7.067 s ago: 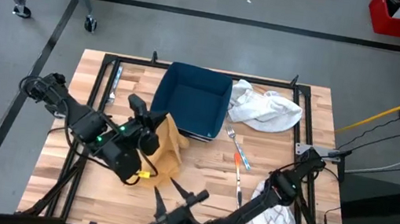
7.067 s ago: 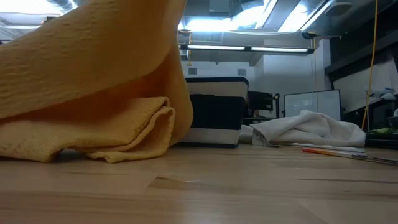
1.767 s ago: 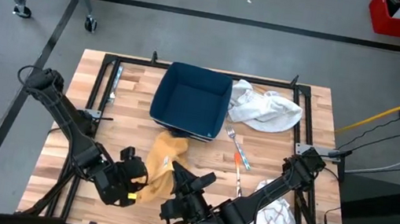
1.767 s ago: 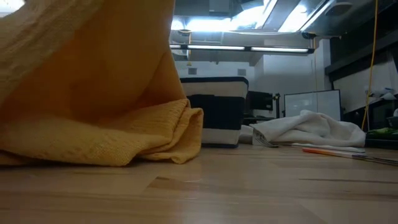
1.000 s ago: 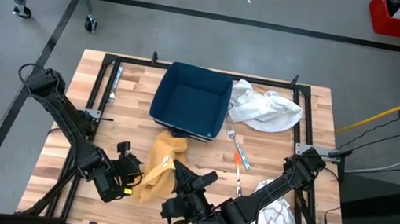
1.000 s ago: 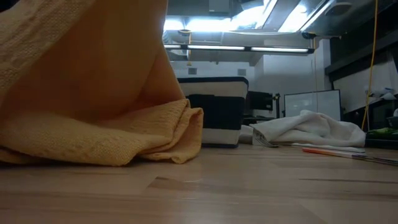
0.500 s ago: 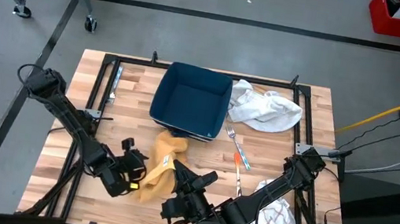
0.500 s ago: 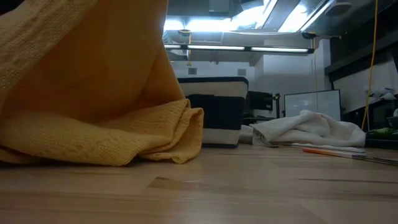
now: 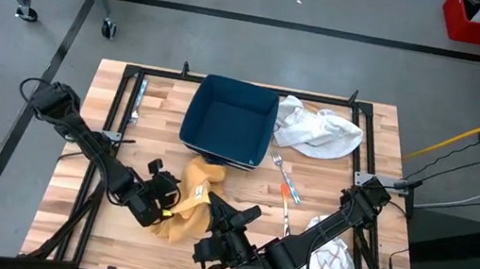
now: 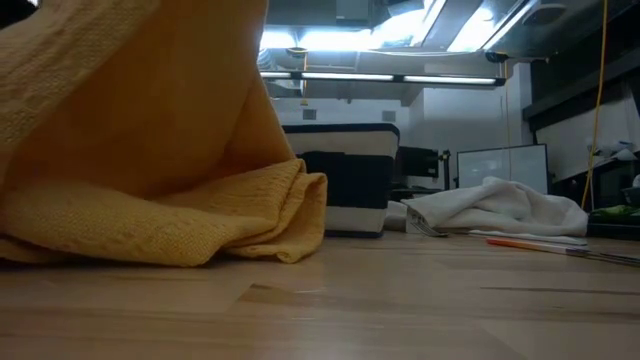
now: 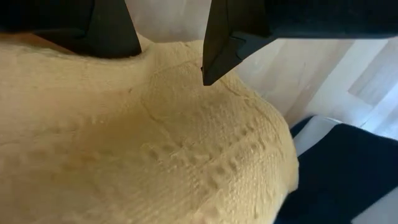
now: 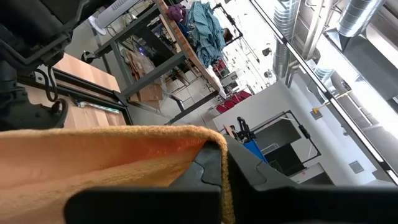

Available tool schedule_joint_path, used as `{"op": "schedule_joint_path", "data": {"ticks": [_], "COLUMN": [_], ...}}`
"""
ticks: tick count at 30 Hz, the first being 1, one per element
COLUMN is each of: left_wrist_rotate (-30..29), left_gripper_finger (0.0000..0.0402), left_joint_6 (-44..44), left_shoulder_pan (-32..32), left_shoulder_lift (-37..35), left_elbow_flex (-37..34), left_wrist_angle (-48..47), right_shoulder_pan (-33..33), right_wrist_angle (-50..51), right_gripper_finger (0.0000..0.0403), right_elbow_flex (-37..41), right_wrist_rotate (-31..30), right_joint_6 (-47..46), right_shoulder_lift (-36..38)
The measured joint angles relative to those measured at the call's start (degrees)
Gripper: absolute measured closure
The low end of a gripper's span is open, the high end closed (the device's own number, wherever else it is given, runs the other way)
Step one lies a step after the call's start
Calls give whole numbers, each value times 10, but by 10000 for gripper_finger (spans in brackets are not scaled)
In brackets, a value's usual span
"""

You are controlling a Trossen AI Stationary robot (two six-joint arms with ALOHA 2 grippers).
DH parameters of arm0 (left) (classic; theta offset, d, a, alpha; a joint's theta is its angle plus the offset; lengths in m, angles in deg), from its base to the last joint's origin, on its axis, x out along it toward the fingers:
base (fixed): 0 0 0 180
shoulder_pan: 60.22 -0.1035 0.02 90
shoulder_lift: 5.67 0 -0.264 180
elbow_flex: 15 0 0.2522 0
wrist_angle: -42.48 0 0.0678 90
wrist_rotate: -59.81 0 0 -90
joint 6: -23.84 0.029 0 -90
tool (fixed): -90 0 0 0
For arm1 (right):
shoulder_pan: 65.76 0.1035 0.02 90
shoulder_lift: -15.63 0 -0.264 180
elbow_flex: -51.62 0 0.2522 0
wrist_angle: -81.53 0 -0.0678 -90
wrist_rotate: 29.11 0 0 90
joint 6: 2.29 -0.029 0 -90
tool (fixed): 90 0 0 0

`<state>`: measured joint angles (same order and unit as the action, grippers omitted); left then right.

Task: Fold towel
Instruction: Fold the yellow towel

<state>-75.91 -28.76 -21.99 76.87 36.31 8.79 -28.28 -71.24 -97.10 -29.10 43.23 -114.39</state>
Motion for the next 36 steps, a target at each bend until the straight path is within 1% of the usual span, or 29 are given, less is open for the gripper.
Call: {"op": "schedule_joint_path", "data": {"ticks": [4,6,8,12,13,14,17,20,22,24,31,34,36], "left_wrist_rotate": [5,5,5,5,5,5,7,18,22,23,11,0,-14], "left_gripper_finger": [248,259,285,370,386,392,394,398,399,400,401,401,401], "left_joint_6": [-12,-21,-15,-12,-13,-14,-29,-41,-37,-21,18,56,94], "left_shoulder_pan": [-9,-12,-12,-9,-7,-4,10,28,44,60,100,102,99], "left_shoulder_lift": [0,0,0,0,0,0,-3,-25,-49,-76,-174,-204,-221], "left_elbow_flex": [-10,-10,-10,-10,-10,-10,-9,12,38,75,245,316,362], "left_wrist_angle": [-4,-1,-1,0,0,-1,-4,-21,-55,-110,-350,-412,-435], "right_shoulder_pan": [0,0,0,0,0,0,0,0,0,0,-10,-24,-38], "right_wrist_angle": [0,0,0,0,0,0,1,1,1,1,2,2,2], "right_gripper_finger": [398,397,398,399,399,398,399,399,399,399,399,400,400], "right_elbow_flex": [0,0,0,0,0,0,0,0,0,0,0,0,0], "right_wrist_rotate": [0,0,0,0,0,0,0,0,0,0,0,0,0], "right_joint_6": [0,0,0,0,0,0,0,0,0,0,8,15,15], "right_shoulder_lift": [0,0,0,0,0,0,3,12,21,31,72,92,106]}}
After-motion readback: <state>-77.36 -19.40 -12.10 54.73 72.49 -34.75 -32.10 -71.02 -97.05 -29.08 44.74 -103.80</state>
